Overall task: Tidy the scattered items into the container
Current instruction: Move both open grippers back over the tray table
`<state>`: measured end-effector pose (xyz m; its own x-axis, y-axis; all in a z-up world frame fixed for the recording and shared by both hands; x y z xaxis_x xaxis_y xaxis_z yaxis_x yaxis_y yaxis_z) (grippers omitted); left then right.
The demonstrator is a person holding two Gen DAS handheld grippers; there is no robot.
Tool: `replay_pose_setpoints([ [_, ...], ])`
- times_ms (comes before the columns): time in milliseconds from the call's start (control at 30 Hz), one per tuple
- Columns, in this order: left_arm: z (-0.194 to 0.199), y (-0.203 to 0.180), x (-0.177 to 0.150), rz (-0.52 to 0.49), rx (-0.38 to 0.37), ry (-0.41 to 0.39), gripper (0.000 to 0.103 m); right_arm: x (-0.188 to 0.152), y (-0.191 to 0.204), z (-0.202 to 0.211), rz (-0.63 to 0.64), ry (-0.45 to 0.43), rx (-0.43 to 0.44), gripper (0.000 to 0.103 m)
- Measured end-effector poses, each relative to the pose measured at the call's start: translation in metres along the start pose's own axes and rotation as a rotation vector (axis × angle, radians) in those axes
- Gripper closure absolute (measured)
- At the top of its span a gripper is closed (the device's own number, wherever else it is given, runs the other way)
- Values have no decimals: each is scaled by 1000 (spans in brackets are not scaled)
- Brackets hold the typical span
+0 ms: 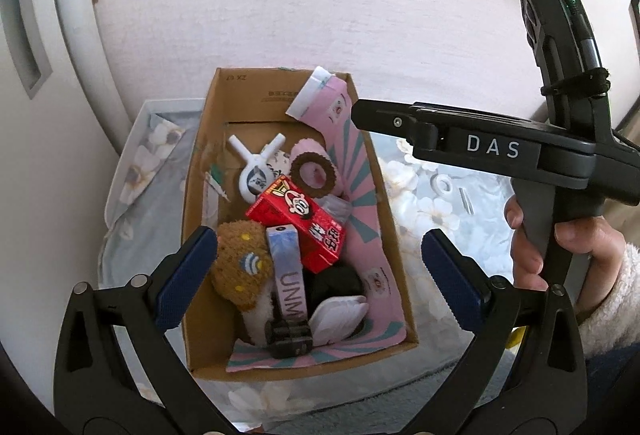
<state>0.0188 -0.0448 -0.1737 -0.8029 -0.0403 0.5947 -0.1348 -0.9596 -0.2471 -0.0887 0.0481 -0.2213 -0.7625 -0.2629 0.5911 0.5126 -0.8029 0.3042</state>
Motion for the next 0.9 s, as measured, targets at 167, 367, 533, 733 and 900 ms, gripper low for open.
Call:
replay_pose_setpoints([
  [167,7,-8,-4,-3,6,-13,1,-5,0,11,3,-16,2,33],
  [367,11,-19,-8,-5,4,-15,1,-12,-9,30,-9,-41,-6,33],
  [533,12,-34,-6,-28,1,-23,1,-18,-34,48,-56,-70,-32,33],
  [733,6,-54,4,-53,-20,-30,1,-29,-79,71,-107,-92,-134,33],
  [900,-4,-75,14,-81,-41,-28,1,-38,-113,95,-98,-125,-237,33],
])
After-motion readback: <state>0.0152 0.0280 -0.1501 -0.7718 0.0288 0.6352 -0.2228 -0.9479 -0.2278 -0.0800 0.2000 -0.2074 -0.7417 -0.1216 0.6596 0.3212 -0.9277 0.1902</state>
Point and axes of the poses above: each gripper's, at about its wrist camera, not at the fingertips, and z roughly against the way its jaws point, y to its left, x to its top, the point moved 2 cm from there along -z, roughly the way its jaws point, and after that the axes turned 4 degrees about -z, right-handed, at the moved point
